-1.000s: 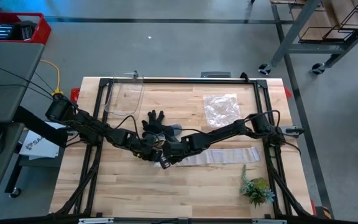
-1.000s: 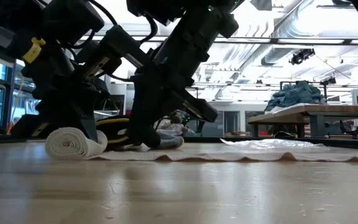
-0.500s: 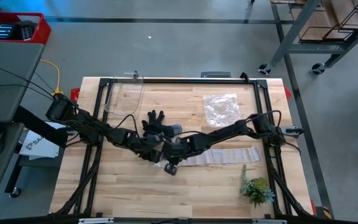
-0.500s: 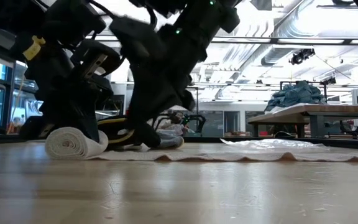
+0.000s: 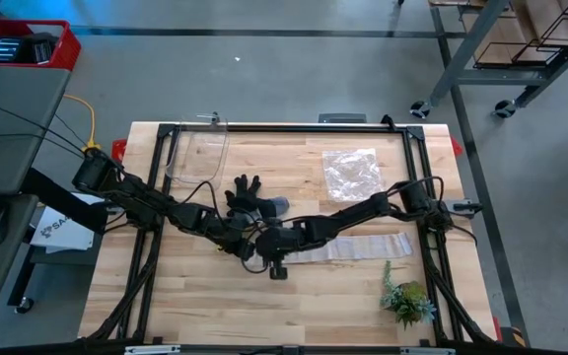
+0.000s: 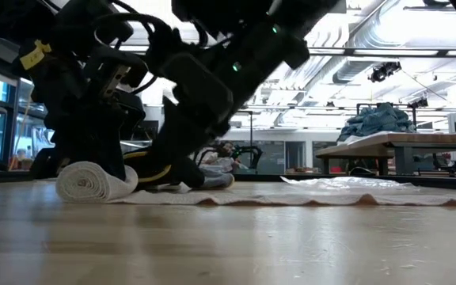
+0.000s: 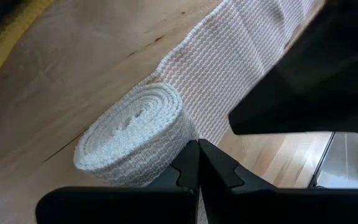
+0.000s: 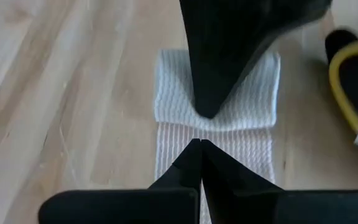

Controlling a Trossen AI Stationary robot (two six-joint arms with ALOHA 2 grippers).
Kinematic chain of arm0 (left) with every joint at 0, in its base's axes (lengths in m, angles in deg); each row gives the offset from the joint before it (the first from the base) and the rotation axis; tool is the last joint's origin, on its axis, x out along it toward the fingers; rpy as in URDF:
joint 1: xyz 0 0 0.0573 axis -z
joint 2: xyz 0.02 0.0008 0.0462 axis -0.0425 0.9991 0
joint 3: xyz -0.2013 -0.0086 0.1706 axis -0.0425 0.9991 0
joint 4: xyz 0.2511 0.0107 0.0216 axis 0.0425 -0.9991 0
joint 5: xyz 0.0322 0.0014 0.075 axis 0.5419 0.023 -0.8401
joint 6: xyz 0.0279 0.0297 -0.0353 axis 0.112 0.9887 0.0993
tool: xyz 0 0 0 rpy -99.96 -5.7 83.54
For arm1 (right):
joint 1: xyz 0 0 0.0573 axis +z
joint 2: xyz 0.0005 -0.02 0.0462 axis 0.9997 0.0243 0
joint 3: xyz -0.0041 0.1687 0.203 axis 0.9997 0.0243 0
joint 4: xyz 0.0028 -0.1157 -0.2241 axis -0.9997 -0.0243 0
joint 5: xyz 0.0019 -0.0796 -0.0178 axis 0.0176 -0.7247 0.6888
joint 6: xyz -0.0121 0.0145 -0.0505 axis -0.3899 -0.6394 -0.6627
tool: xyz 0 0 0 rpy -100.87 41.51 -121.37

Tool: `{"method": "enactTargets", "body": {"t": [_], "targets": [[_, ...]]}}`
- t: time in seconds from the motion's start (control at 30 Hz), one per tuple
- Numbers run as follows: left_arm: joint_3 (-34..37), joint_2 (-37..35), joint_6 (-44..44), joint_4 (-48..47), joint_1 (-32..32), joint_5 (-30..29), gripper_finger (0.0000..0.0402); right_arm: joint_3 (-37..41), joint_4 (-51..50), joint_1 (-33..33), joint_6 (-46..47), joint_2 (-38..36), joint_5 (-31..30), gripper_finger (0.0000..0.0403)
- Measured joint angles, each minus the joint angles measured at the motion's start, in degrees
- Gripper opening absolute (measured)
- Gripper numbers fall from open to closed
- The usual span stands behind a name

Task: Roll bandage
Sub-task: Roll the white-brown bandage

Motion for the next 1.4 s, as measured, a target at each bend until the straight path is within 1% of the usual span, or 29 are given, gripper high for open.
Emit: {"method": "enactTargets", "body": {"t": [0.17, 0.27, 0.5, 0.77, 0.97, 1.4], "targets": [[0.0, 0.0, 0.0, 0.4, 0.0, -0.3, 0.0000, 3.3, 4.6, 0.0, 0.4, 0.0, -0.1, 0.0000], [0.0, 0.0, 0.0, 0.5, 0.0, -0.3, 0.0000, 5.7, 7.0, 0.0, 0.9, 0.0, -1.5, 0.0000], [-0.1, 0.0, -0.1, 0.3, 0.0, -0.3, 0.0000, 9.3, 8.7, 0.2, 2.5, -0.4, -2.0, 0.0000], [-0.2, -0.1, -1.0, -0.6, 0.1, -0.3, 0.0000, 9.8, 7.9, 0.8, 4.1, -0.7, -2.1, 0.0000], [-0.1, -0.4, -0.6, 0.8, 0.1, 0.5, 0.0000, 9.8, 7.9, 0.8, 3.9, -0.7, -2.0, 0.0000], [0.0, -3.3, -1.0, 1.2, 0.1, 1.1, 0.0001, 9.9, 8.4, 0.7, 3.9, -0.5, -2.0, 0.0000]]}}
